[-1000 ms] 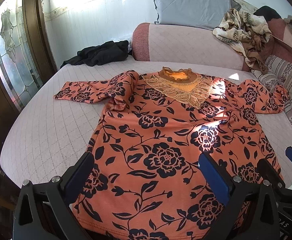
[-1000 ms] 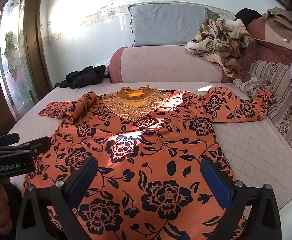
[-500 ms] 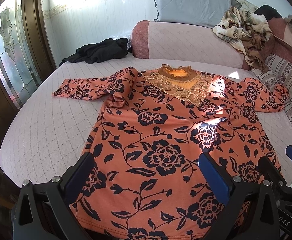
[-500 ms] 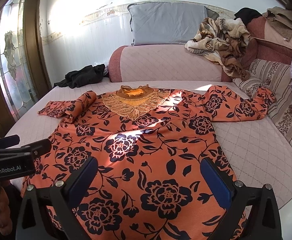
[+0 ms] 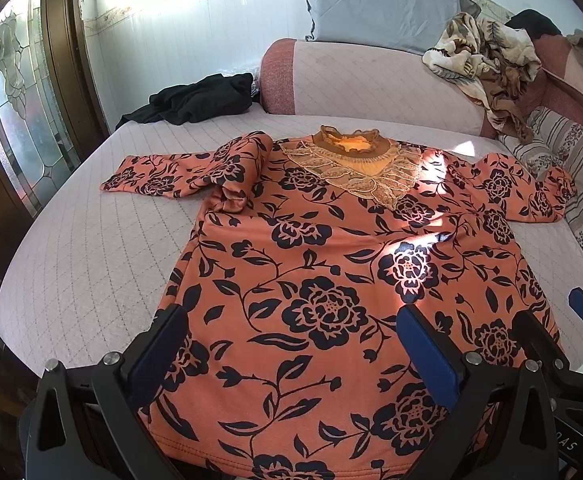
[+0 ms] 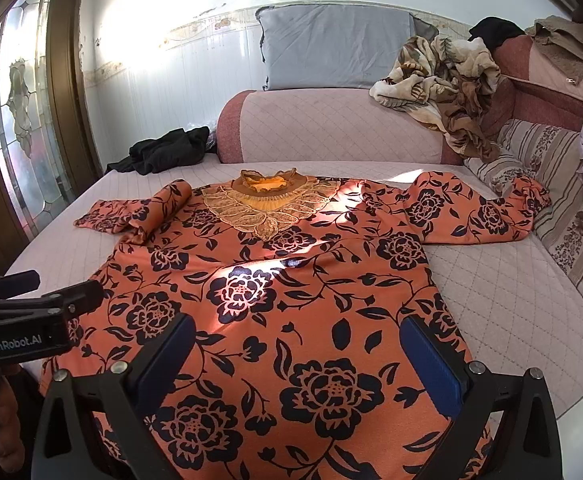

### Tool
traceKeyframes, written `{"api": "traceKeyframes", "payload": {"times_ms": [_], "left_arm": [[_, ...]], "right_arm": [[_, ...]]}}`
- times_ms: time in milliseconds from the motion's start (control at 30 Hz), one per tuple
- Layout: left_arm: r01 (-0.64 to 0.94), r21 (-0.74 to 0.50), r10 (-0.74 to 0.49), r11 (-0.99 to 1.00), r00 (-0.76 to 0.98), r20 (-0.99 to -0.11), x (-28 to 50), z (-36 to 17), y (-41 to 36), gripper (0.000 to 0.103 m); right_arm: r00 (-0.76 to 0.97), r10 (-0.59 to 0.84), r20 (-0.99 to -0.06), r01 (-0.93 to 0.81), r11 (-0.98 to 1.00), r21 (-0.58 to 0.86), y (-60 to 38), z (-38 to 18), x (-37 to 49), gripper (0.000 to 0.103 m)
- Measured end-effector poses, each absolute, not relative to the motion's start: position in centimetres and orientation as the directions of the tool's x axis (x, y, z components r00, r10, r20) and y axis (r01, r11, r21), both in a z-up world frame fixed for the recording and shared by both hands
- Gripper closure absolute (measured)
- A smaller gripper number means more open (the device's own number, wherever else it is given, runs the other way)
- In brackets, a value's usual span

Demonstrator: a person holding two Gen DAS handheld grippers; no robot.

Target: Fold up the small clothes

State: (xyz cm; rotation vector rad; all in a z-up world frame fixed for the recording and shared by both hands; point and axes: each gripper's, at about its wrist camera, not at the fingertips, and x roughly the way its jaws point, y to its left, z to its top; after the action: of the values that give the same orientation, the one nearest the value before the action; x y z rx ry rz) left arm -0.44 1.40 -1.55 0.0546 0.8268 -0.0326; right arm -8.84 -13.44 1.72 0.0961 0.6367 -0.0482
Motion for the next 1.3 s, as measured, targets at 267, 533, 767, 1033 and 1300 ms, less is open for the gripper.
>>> {"api": "traceKeyframes", "payload": {"times_ms": [267,533,767,1033,1300], "left_arm": [[0.053,0.033,-0.011,0.998,0.674,-0.738,-0.43,-1.52,1.43,0.0],[0.052,0.033,-0.011,0.998,0.674,-0.739,-0.32,-1.55,1.35,0.0],[0.05,0.028,-0.013,0.998,0.675,-0.738,-0.19,-1.63,1.48,0.0],[0.05,0.027,-0.014,0.998,0.675,-0.738,-0.18,-1.76,1.57,0.0],[0.05,0.026,-0.015,0.998,0.675,-0.738,-0.15,-1.96,1.58,0.0]], "right_arm": [[0.812,-0.029,-0.583,0.085,0.994,0.069,-13.6,1.96,-8.97,0.0],[0.811,-0.036,-0.584,0.09,0.994,0.064,-13.59,1.95,-8.9,0.0],[0.811,-0.039,-0.583,0.089,0.994,0.057,-13.47,1.89,-8.87,0.0],[0.812,-0.04,-0.583,0.09,0.994,0.057,-13.45,1.89,-8.86,0.0],[0.813,-0.042,-0.581,0.09,0.994,0.055,-13.44,1.91,-8.85,0.0]]}}
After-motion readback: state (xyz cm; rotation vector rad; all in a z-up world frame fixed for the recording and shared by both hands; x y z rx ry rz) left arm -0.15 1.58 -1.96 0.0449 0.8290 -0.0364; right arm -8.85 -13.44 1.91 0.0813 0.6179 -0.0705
